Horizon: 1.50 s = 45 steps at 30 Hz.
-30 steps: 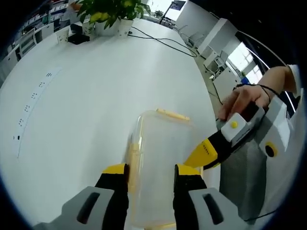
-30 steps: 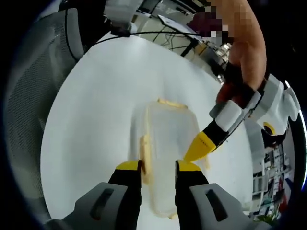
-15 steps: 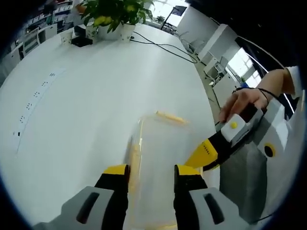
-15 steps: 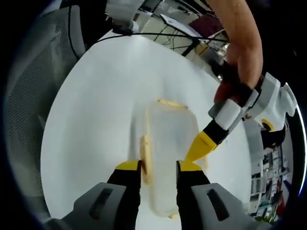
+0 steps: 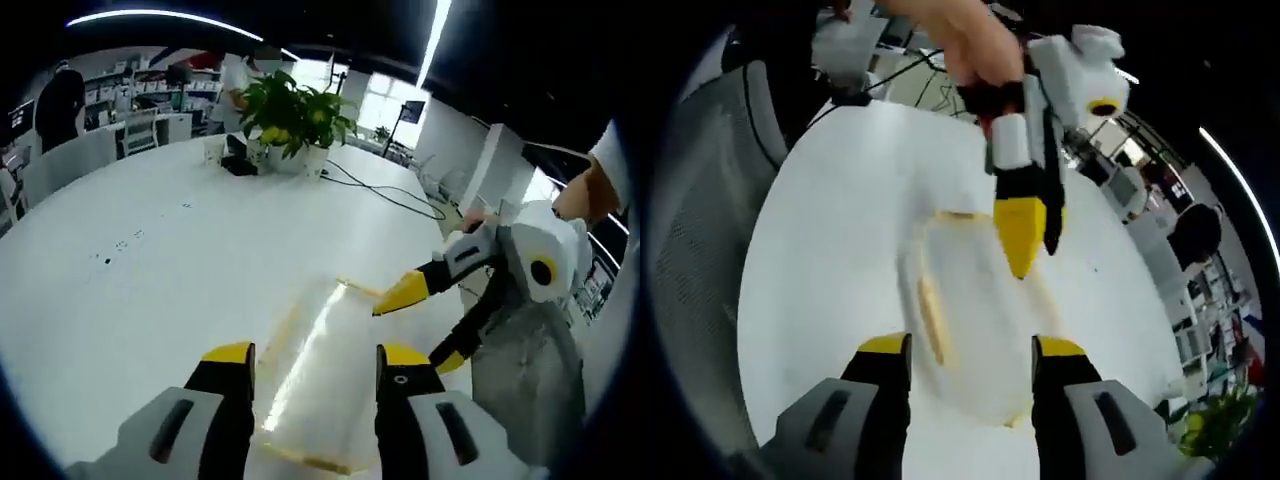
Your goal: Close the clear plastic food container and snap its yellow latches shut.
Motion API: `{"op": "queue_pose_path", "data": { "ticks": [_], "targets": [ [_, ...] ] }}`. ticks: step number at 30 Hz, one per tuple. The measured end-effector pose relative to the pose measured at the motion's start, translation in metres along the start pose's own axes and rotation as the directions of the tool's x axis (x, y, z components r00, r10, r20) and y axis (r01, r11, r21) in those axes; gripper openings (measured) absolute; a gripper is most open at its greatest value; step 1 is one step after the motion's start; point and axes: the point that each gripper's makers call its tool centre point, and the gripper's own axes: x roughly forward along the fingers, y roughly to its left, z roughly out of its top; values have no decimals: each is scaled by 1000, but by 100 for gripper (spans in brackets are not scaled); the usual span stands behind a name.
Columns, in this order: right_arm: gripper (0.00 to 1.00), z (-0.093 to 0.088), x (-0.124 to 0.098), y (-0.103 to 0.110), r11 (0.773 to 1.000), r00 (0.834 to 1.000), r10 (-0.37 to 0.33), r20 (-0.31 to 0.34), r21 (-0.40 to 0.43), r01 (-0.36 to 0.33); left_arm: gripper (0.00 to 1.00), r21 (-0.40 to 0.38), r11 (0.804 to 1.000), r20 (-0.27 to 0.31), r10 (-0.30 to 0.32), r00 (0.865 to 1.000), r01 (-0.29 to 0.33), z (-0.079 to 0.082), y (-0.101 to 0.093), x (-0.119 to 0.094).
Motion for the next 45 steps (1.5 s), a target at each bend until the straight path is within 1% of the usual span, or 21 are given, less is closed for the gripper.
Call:
{"op": "queue_pose_path", "data": {
  "ticks": [1, 2, 3, 5, 6, 8, 10, 12, 14, 16, 17, 19, 21, 26, 30, 32, 34, 36, 39, 42, 45],
  "targets": [
    [47, -4, -1, -2, 1000, 1000, -7, -11, 15, 7, 44, -16, 1000, 9, 12, 1000, -12, -6, -3, -4],
    [47, -7, -1, -5, 999, 1000, -17, -16, 33, 18, 44, -25, 999, 27, 23, 999, -22, -8, -5, -7],
    [48, -9, -1, -6, 999, 1000, -21, -20, 43, 22, 44, -30, 999, 29, 34, 999, -33, -13, -9, -11],
    [49, -14, -3, -10, 995, 999, -39, -24, 91, 41, 45, -20, 998, 48, 69, 996, -68, -16, -11, -16],
    [50, -16, -4, -11, 993, 999, -48, -21, 111, 50, 45, -23, 996, 68, 87, 994, -86, -17, -11, -19],
    [52, -22, -5, -12, 989, 998, -51, -36, 134, 55, 46, -69, 990, 98, 128, 987, -121, -19, -11, -25],
    [52, -27, -7, -15, 984, 997, -66, -46, 165, 73, 48, -60, 986, 117, 164, 979, -158, -21, -9, -30],
    [53, -32, -7, -19, 971, 996, -82, -45, 222, 90, 48, -69, 981, 129, 189, 974, -181, -23, -8, -33],
    [54, -39, -6, -19, 958, 996, -78, -50, 273, 89, 50, -114, 972, 162, 224, 961, -207, -26, -5, -36],
    [55, -46, -3, -17, 946, 996, -67, -59, 314, 83, 53, -131, 967, 166, 238, 957, -217, -31, -2, -36],
    [56, -48, -2, -17, 943, 996, -62, -60, 325, 78, 55, -133, 964, 175, 251, 952, -230, -35, -2, -35],
    [56, -53, 2, -16, 931, 997, -53, -60, 358, 71, 56, -126, 962, 180, 264, 948, -244, -43, -5, -34],
    [56, -57, 5, -15, 925, 998, -43, -56, 375, 61, 57, -137, 957, 181, 277, 944, -255, -51, -5, -31],
    [55, -61, 14, -14, 922, 999, -20, -49, 384, 37, 57, -136, 955, 157, 284, 946, -265, -73, -8, -22],
    [54, -64, 21, -12, 920, 999, 1, -43, 391, 16, 55, -130, 951, 128, 295, 947, -279, -86, -9, -14],
    [54, -64, 23, -11, 920, 999, 9, -40, 391, 8, 54, -125, 948, 118, 306, 945, -292, -90, -8, -11],
    [52, -66, 26, -9, 924, 999, 16, -45, 383, 2, 52, -116, 945, 112, 317, 942, -305, -91, -7, -11],
    [50, -68, 27, -7, 928, 998, 21, -51, 374, -1, 48, -100, 942, 116, 331, 937, -320, -89, -4, -11],
    [49, -68, 29, -5, 929, 999, 30, -42, 371, -12, 44, -74, 941, 122, 337, 934, -330, -87, -1, -10],
    [48, -67, 30, -3, 928, 999, 35, -33, 371, -20, 42, -48, 943, 107, 334, 937, -331, -89, -1, -8],
    [45, -68, 30, -1, 937, 999, 36, -38, 350, -20, 41, -25, 944, 103, 331, 938, -330, -88, -2, -7]
  ]
}}
